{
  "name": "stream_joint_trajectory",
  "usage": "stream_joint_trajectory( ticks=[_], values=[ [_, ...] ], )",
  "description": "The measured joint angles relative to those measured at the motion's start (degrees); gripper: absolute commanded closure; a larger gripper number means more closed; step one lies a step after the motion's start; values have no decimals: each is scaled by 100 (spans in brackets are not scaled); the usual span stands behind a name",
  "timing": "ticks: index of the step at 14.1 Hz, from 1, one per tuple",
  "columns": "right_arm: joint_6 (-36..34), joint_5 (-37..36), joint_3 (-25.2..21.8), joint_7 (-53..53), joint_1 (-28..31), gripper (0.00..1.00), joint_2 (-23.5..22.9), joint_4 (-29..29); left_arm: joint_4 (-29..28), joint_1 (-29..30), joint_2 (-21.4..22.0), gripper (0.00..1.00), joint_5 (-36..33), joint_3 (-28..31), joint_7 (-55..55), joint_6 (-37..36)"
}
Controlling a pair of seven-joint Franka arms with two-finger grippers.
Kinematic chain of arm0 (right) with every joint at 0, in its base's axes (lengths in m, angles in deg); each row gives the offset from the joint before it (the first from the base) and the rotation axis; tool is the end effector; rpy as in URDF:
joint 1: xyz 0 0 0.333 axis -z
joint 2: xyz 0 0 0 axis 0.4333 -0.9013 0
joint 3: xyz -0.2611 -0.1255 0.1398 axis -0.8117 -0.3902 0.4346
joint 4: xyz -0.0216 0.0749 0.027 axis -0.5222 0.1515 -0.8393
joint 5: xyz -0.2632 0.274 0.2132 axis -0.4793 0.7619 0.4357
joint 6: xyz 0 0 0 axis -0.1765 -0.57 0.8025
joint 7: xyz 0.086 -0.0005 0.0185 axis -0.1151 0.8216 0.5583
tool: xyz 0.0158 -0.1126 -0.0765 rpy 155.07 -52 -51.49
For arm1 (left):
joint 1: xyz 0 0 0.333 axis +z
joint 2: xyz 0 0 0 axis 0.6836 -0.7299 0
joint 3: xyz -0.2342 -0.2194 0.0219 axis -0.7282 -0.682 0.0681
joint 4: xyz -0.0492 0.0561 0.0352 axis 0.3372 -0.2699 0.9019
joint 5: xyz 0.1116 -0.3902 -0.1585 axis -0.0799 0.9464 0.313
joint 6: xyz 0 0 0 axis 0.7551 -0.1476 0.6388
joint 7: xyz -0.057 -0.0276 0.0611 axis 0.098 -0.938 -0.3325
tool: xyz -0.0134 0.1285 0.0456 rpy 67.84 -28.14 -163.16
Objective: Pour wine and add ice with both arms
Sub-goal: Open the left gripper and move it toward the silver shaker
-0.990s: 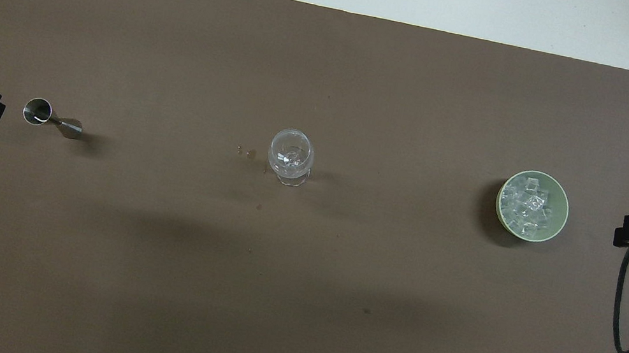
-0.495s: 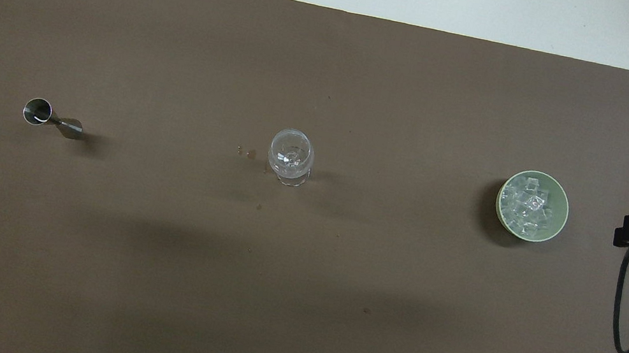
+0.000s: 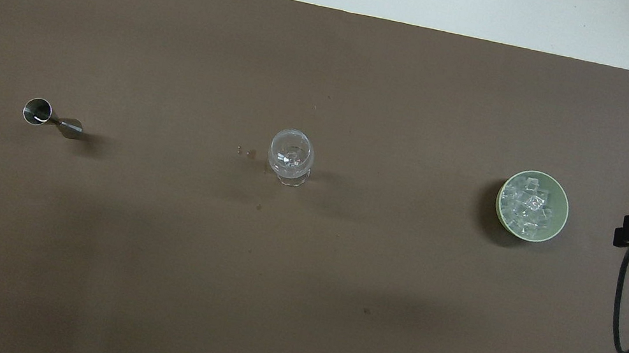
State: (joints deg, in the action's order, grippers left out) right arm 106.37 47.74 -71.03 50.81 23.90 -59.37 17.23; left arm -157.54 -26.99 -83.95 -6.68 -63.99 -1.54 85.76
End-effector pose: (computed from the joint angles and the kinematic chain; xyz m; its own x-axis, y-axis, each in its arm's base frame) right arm 0.5589 -0.0069 0.6322 0.9923 -0.1185 -0.0359 -0.1183 -0.9930 0.0070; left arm 0.5558 0.1111 0.5236 0.8146 0.4909 -0.3089 0.5742 -0.7579 0.3096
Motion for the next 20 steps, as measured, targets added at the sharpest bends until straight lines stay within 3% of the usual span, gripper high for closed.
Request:
stream_joint_trajectory(
  ticks=[11,15,20],
  values=[
    [0,0,0,0,0,0,0,0,-309,780,-837,0,1419,10,2298,310],
    [0,0,0,0,0,0,0,0,-484,1038,-1020,0,1858,10,2561,396],
    [0,0,0,0,0,0,0,0,-513,1342,-1781,0,2508,11,2611,562]
  ],
)
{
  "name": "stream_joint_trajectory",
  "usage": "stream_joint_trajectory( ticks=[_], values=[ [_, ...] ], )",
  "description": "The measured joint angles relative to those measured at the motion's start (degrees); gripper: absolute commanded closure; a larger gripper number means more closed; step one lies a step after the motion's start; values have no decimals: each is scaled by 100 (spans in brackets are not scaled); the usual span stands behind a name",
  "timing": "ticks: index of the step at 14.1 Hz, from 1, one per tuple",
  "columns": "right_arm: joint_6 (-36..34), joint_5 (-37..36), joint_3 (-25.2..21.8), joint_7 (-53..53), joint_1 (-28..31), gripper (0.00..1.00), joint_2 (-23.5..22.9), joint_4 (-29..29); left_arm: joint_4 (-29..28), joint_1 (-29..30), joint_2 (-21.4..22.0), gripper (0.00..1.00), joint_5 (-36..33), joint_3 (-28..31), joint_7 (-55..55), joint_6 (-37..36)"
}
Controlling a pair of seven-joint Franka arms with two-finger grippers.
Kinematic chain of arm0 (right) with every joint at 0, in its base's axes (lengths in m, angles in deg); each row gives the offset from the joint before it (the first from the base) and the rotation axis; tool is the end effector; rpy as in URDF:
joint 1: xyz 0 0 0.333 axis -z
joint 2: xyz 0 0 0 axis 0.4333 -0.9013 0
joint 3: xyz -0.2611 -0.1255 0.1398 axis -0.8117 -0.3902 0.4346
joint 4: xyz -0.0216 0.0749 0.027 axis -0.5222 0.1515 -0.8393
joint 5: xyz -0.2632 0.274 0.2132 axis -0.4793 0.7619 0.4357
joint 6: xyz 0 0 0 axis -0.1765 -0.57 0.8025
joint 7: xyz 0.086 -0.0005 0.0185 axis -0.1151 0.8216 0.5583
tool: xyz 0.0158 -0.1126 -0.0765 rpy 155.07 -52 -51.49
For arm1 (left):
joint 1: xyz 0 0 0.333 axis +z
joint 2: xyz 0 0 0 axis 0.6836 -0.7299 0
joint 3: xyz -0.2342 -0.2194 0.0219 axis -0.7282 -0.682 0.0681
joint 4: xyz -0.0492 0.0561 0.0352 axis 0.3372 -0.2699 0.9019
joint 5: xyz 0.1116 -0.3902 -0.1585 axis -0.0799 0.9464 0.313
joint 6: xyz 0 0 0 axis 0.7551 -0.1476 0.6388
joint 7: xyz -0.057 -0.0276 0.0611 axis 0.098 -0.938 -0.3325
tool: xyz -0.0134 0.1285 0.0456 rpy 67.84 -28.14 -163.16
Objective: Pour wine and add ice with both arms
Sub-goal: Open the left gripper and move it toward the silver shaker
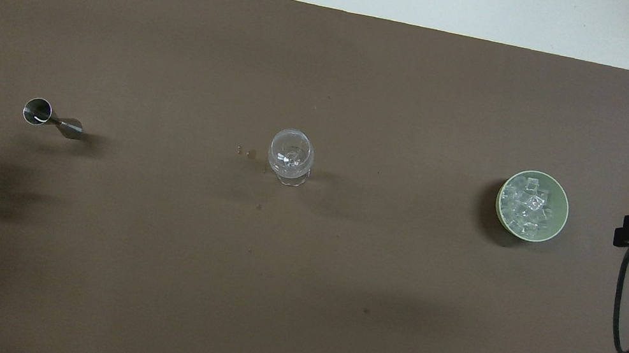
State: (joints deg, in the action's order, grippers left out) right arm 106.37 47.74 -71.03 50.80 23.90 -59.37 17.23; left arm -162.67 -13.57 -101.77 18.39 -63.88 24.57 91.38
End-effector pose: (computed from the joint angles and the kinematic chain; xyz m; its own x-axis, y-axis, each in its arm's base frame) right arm 0.5589 -0.0069 0.6322 0.9923 -0.1187 -0.0359 -0.1185 -0.9929 0.0070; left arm 0.5695 0.2195 0.3316 0.0769 0.6013 -0.7953 0.9923 0.0316 0.1199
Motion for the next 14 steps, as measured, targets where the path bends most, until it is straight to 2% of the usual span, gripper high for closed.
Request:
stream_joint_trajectory(
  ticks=[5,14],
  values=[
    [0,0,0,0,0,0,0,0,-2,52,-415,0,395,-3,313,216],
    [0,0,0,0,0,0,0,0,-291,56,-653,0,975,-53,410,515]
  ],
)
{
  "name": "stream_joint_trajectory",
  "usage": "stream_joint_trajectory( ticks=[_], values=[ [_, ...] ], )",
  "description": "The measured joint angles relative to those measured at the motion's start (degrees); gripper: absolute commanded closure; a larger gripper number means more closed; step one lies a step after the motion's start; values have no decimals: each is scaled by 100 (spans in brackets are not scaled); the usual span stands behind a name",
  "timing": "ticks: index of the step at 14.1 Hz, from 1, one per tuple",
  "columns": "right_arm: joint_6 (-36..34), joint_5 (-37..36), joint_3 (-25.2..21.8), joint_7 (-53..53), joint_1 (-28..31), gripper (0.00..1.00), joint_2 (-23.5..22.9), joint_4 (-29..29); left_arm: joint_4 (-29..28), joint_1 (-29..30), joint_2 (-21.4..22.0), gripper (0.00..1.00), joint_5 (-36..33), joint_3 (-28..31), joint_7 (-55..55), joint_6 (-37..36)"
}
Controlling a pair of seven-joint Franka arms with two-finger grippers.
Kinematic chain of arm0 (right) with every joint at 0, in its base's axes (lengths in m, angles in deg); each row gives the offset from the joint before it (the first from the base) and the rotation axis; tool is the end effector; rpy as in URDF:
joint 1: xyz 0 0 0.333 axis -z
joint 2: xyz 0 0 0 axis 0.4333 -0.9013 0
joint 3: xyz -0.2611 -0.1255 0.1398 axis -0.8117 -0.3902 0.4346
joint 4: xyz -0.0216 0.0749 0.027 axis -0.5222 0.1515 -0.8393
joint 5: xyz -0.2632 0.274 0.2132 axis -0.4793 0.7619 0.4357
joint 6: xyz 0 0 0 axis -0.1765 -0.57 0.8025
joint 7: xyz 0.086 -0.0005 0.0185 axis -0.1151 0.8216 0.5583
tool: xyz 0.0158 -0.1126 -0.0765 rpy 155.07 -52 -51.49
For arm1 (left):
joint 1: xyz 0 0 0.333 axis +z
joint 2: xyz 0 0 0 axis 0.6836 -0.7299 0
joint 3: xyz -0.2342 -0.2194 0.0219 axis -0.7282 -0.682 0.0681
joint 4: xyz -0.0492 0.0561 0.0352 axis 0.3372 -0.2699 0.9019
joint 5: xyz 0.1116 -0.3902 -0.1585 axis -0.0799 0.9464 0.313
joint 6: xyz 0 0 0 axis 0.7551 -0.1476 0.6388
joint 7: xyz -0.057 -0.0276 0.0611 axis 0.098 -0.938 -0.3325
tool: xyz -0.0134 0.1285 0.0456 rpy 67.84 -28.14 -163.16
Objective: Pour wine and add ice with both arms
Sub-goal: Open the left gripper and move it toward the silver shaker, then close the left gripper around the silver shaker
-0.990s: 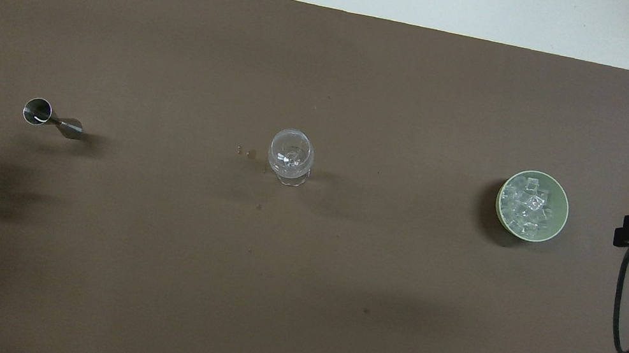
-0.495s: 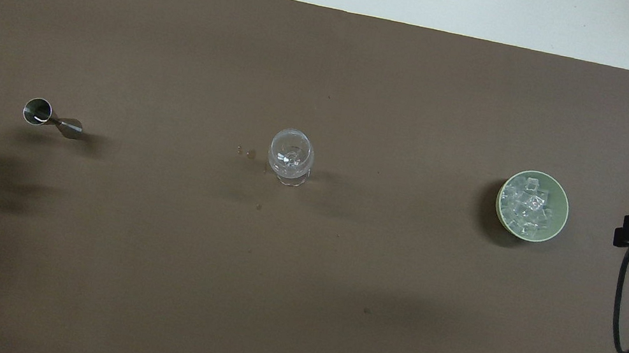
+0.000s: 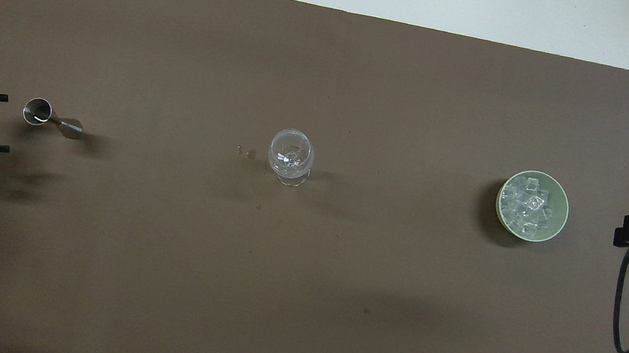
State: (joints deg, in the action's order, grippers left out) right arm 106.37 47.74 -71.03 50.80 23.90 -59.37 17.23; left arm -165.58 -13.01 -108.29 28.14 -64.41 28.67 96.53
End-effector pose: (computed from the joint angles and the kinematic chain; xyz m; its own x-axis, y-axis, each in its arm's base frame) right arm 0.5589 -0.0069 0.6322 0.9923 -0.1187 -0.0359 -0.1185 -0.9929 0.0070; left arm 0.5742 0.2160 0.2525 -0.1207 0.4742 -0.8721 0.9713 0.2378 -0.0051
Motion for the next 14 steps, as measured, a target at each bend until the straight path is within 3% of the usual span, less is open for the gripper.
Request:
stream_joint_trajectory(
  ticks=[14],
  values=[
    [0,0,0,0,0,0,0,0,4,16,-41,0,215,-37,0,-35]
  ],
)
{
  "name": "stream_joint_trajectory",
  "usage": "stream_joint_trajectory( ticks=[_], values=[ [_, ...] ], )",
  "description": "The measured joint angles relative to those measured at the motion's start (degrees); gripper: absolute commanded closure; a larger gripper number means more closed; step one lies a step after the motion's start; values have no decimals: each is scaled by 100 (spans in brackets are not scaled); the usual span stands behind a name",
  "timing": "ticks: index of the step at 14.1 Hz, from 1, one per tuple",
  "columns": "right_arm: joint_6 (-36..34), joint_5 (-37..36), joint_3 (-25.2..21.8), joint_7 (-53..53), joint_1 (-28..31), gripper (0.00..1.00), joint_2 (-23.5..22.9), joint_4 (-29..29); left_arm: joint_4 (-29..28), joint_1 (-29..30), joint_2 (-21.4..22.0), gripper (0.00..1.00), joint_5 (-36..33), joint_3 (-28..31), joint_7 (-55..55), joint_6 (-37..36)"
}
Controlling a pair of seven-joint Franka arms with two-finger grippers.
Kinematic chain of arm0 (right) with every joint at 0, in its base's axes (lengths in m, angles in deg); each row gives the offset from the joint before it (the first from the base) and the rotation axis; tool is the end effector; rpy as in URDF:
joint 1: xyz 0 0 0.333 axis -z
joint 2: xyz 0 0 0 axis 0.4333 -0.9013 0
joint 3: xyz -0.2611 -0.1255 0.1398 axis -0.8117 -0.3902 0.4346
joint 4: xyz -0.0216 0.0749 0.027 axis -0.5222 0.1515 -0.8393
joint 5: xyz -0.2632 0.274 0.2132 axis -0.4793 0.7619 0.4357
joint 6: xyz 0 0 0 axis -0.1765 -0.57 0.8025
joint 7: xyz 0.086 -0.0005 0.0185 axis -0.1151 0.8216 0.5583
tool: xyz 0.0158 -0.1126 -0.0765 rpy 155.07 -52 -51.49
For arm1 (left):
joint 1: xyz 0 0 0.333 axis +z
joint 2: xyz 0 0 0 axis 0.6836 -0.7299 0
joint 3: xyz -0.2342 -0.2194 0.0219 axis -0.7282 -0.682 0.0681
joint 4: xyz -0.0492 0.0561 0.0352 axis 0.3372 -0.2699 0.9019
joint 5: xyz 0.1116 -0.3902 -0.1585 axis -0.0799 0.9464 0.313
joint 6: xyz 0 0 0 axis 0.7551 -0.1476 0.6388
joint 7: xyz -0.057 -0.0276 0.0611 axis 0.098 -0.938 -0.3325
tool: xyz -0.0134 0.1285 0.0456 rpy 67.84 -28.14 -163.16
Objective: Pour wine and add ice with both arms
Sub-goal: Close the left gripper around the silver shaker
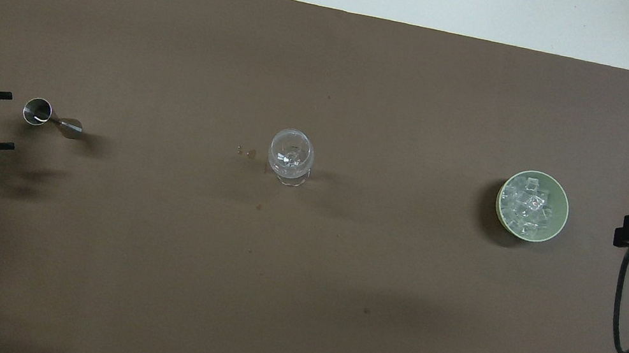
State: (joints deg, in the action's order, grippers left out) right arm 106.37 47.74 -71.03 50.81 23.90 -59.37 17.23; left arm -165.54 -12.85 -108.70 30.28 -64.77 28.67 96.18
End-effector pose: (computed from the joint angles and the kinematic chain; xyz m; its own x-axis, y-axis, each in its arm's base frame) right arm 0.5589 -0.0069 0.6322 0.9923 -0.1185 -0.0359 -0.1183 -0.9930 0.0070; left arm 0.5778 0.2123 0.2519 -0.1215 0.4422 -0.8886 0.9668 0.2554 -0.0051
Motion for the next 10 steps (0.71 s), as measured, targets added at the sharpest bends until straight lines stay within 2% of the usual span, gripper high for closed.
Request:
stream_joint_trajectory(
  ticks=[5,10],
  values=[
    [0,0,0,0,0,0,0,0,-3,0,-29,0,129,6,4,-125],
    [0,0,0,0,0,0,0,0,35,1,-333,0,267,8,3,-330]
  ],
)
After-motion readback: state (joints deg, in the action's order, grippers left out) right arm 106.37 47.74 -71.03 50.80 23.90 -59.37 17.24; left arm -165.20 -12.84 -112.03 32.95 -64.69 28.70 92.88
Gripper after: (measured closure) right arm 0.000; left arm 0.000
